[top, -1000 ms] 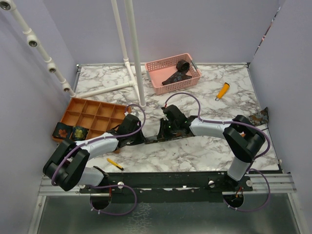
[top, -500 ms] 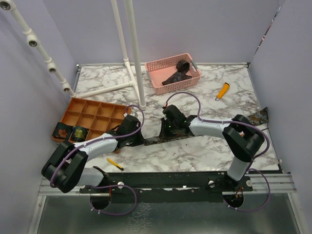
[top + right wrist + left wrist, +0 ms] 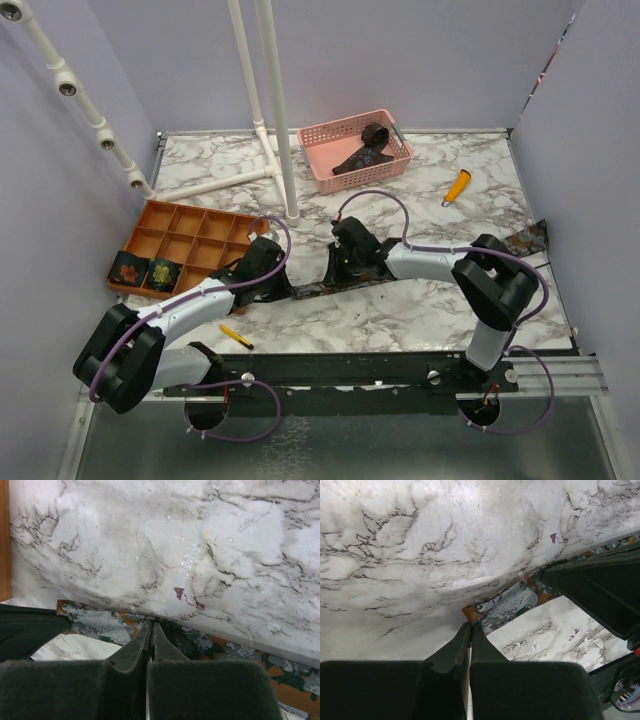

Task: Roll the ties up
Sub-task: Roll the tie at the center of the board.

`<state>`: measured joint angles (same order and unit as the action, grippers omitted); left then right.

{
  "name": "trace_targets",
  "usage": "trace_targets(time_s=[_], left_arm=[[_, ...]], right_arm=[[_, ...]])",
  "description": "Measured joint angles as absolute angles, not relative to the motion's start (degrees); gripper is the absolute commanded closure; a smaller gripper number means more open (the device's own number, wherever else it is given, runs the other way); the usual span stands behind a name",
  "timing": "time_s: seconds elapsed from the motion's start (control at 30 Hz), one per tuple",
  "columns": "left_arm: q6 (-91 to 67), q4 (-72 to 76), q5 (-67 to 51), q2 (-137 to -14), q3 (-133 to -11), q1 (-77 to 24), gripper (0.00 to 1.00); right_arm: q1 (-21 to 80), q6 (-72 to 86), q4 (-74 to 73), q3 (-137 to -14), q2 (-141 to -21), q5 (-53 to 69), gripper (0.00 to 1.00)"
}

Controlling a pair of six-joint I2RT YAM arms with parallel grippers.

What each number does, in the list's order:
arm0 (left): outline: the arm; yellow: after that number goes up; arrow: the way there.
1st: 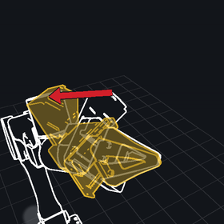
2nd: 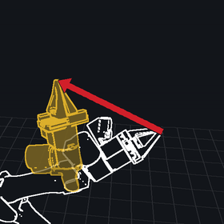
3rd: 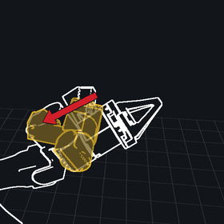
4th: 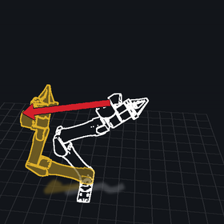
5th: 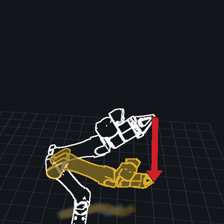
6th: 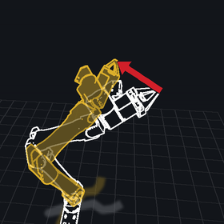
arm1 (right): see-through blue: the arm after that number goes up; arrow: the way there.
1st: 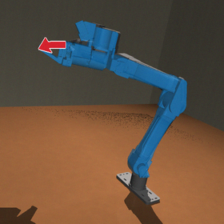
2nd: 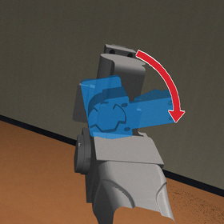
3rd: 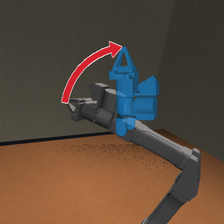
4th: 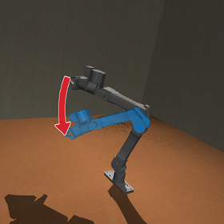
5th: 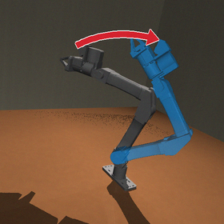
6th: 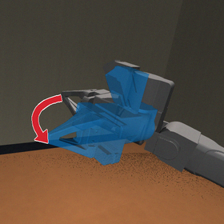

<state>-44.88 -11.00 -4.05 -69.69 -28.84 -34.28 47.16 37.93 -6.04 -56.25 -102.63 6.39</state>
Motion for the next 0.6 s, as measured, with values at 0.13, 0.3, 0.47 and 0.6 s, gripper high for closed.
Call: trace_targets(time_s=[0.13, 0.3, 0.47, 0.6], left_arm=[[-44.53, -12.25, -3.07, -68.88, -28.91, -34.52, 1.00], [-44.23, -13.65, -2.04, -68.90, -28.91, -34.65, 1.00], [-43.90, -14.17, -0.75, -68.90, -28.91, -35.03, 1.00], [-43.83, -14.48, -0.49, -68.90, -28.91, -35.27, 1.00]], right_arm=[[47.16, 38.02, -6.02, -54.22, -100.40, 6.22, 1.00], [47.16, 37.95, -7.81, -54.11, -97.47, 5.76, 1.00], [47.48, 37.89, -7.99, -54.35, -96.16, 6.33, 0.87], [48.53, 37.56, -9.13, -54.37, -96.16, 6.35, 0.66]])
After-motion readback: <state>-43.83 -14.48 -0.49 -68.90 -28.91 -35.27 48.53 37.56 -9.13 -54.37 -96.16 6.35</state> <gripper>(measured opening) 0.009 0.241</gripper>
